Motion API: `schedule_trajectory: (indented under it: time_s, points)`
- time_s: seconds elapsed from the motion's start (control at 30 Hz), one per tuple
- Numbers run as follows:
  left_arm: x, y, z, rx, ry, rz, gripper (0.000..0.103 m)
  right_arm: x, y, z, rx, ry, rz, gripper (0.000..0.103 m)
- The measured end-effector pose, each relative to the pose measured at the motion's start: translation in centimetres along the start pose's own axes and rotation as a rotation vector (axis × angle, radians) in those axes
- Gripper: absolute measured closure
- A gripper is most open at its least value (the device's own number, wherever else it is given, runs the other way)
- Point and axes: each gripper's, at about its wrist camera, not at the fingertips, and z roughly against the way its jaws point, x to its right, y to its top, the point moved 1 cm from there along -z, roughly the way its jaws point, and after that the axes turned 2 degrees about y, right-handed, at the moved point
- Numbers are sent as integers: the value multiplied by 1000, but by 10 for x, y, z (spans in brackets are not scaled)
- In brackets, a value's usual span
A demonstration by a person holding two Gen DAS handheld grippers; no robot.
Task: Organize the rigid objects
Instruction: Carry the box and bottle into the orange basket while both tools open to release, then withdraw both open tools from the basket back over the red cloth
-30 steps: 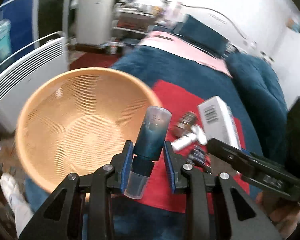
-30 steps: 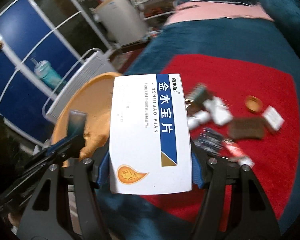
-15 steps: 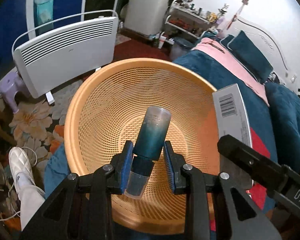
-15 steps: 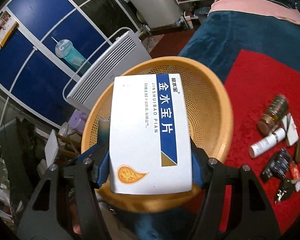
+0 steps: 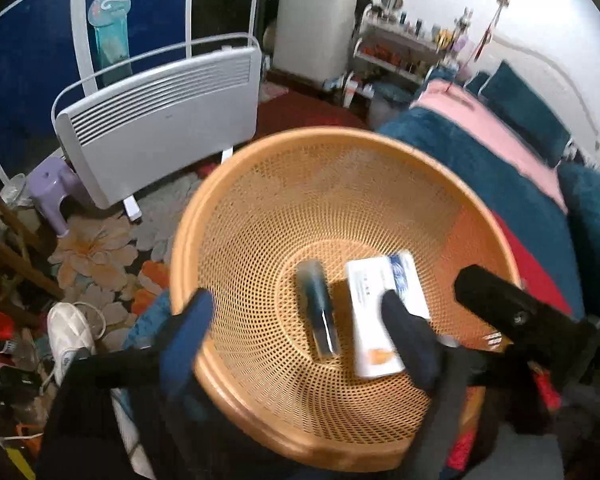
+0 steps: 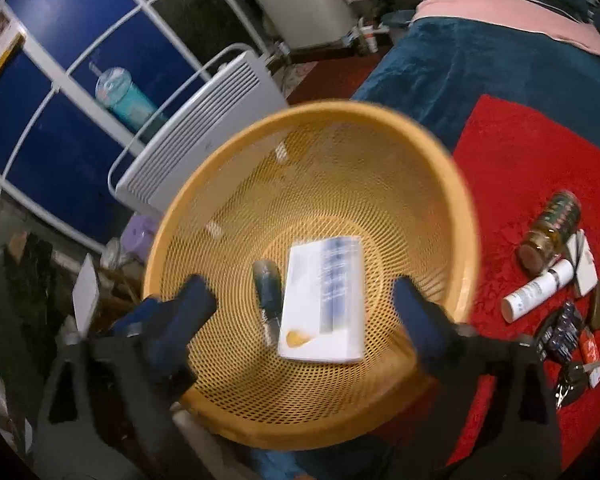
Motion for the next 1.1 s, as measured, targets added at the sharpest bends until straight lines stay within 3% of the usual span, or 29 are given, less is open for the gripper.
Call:
schedule_trajectory:
  time_s: [0.1, 0.47, 0.67, 1.1]
  points:
    - [-2, -3, 9, -9, -55, 3, 1, 2, 2, 14, 27, 28, 2, 0]
    - [-5, -18, 29, -33, 9, 29, 1, 3, -10, 37, 22, -10, 43, 0]
    - [-8, -24, 34, -43, 22, 36, 1, 6, -23, 42, 3, -79, 98, 0]
    - [-1, -39, 45, -67, 34, 3, 1, 13, -37, 45, -62, -73, 113, 0]
